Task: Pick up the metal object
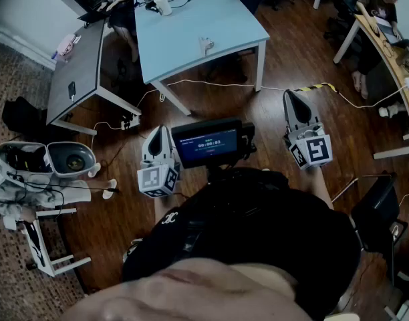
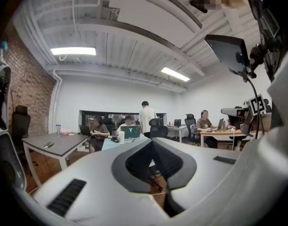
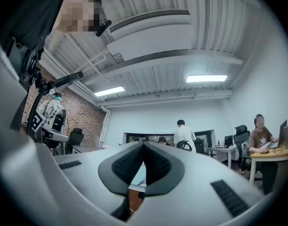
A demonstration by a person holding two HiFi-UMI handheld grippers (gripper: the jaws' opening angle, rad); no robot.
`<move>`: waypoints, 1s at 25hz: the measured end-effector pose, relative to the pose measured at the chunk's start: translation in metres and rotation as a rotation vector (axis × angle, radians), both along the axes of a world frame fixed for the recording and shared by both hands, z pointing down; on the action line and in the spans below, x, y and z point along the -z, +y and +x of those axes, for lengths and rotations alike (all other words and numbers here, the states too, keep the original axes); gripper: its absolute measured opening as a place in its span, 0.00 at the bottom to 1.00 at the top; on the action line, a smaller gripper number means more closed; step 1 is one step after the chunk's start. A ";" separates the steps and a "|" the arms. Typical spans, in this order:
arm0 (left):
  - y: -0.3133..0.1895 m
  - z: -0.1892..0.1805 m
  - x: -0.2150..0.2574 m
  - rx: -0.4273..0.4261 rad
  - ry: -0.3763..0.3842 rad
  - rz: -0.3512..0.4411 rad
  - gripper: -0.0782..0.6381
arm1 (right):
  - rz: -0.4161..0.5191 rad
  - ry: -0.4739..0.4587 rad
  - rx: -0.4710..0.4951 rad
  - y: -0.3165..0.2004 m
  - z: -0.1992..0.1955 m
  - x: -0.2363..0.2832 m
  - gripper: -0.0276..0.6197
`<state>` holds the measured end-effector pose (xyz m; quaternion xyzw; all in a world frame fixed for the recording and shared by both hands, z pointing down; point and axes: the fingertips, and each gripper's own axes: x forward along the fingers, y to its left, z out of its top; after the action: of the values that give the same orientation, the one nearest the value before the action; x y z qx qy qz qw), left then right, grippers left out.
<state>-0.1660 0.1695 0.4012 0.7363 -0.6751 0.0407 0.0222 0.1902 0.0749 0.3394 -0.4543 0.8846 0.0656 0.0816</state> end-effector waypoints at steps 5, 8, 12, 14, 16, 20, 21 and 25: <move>-0.010 -0.041 0.015 -0.021 -0.005 0.053 0.13 | 0.027 -0.003 -0.019 -0.005 -0.039 0.003 0.02; -0.012 -0.062 0.024 -0.019 0.001 0.088 0.13 | 0.047 0.000 -0.031 -0.002 -0.056 0.006 0.02; 0.005 -0.075 0.033 -0.009 0.011 0.101 0.13 | 0.036 0.023 -0.042 0.019 -0.064 0.005 0.02; 0.005 -0.079 0.030 -0.013 0.013 0.100 0.13 | 0.028 0.026 -0.050 0.018 -0.067 0.001 0.02; -0.006 -0.086 0.020 -0.016 0.010 0.092 0.13 | 0.026 0.012 -0.051 0.004 -0.072 -0.003 0.02; -0.061 -0.118 -0.006 0.014 0.012 0.053 0.13 | 0.014 0.016 -0.019 -0.061 -0.105 -0.020 0.02; -0.074 -0.125 -0.010 0.024 0.015 0.047 0.13 | 0.012 0.020 -0.011 -0.077 -0.112 -0.025 0.02; -0.127 -0.135 -0.019 0.054 -0.003 0.025 0.13 | -0.003 0.005 0.001 -0.143 -0.119 -0.039 0.02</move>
<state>-0.3006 0.0426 0.4201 0.7179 -0.6952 0.0327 0.0130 0.0715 -0.0679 0.3782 -0.4538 0.8852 0.0653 0.0788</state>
